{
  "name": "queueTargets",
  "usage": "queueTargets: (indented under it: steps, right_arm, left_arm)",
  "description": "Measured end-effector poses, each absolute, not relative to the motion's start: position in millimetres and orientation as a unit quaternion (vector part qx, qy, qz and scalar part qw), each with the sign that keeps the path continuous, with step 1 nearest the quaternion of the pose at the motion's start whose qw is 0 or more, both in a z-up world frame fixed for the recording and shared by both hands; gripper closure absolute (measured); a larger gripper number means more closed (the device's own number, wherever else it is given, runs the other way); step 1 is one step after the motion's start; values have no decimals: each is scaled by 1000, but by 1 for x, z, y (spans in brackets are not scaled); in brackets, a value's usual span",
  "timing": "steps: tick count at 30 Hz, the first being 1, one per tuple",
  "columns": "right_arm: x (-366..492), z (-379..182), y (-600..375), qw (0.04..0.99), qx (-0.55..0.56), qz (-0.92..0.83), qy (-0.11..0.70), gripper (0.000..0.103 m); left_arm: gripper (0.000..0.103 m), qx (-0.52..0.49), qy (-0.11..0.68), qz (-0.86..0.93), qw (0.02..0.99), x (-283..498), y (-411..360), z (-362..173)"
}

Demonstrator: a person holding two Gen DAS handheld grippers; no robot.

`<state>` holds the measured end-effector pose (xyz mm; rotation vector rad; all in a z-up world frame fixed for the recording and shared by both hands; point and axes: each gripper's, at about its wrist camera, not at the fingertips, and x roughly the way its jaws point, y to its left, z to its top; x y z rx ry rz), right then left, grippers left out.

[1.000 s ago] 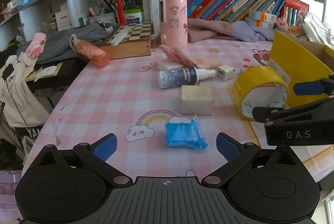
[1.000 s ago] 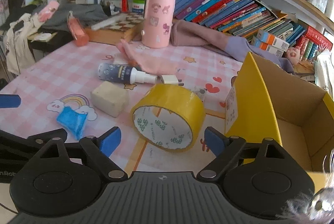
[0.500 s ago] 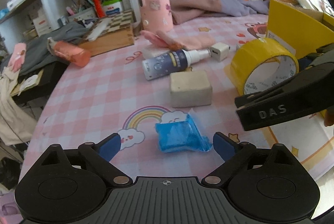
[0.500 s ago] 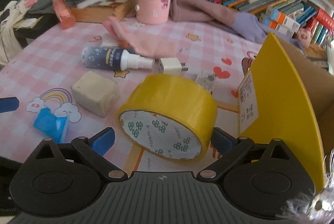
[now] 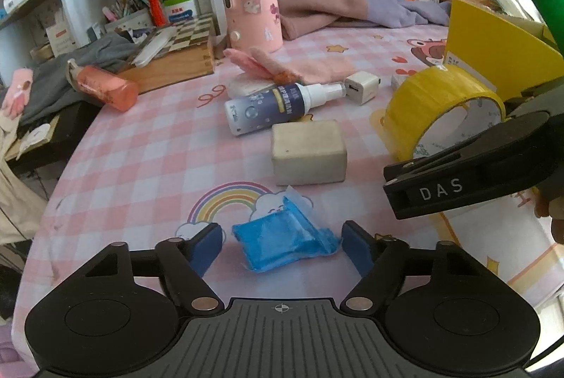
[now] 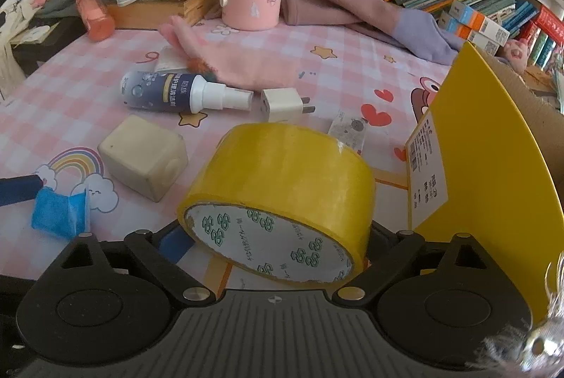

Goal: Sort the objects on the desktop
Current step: 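Close the left gripper on the blue bag while the right gripper grasps the yellow tape roll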

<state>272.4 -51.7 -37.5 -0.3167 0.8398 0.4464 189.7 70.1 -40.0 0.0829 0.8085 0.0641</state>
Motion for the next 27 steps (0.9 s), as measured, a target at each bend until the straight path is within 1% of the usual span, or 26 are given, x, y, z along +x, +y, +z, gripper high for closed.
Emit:
queueTargets:
  steps: [1,3,5,6,7,13,20,27]
  right_arm:
    - [272,-37,-53,877,-149,213,404,9]
    - [272,-36,-56,879,-143,213,403,9]
    - [271,-33,-58,880,-136,218,399,9]
    - [270,-31,-59,881,-134,220,396,9]
    - [269,-29,-59,883,-133,222,392,9]
    - [264,-22,-63,887,-128,233,377,9]
    - [258,-16,-66,890,-126,242,365,9]
    - [249,-8,-69,892,-126,256,351,9]
  left_arm:
    - [37,37,393,28,918,190,70,-40]
    - [41,39,393,23,918,190,69,-39]
    - [48,45,393,23,918,190,68,-38]
    - [55,49,392,26,918,190,68,-37]
    - [58,52,390,29,919,189,68,-37]
    - [60,37,373,50,926,184,74,-25]
    - [60,16,342,68,937,173,78,-7]
    - [61,9,330,77,941,158,80,2]
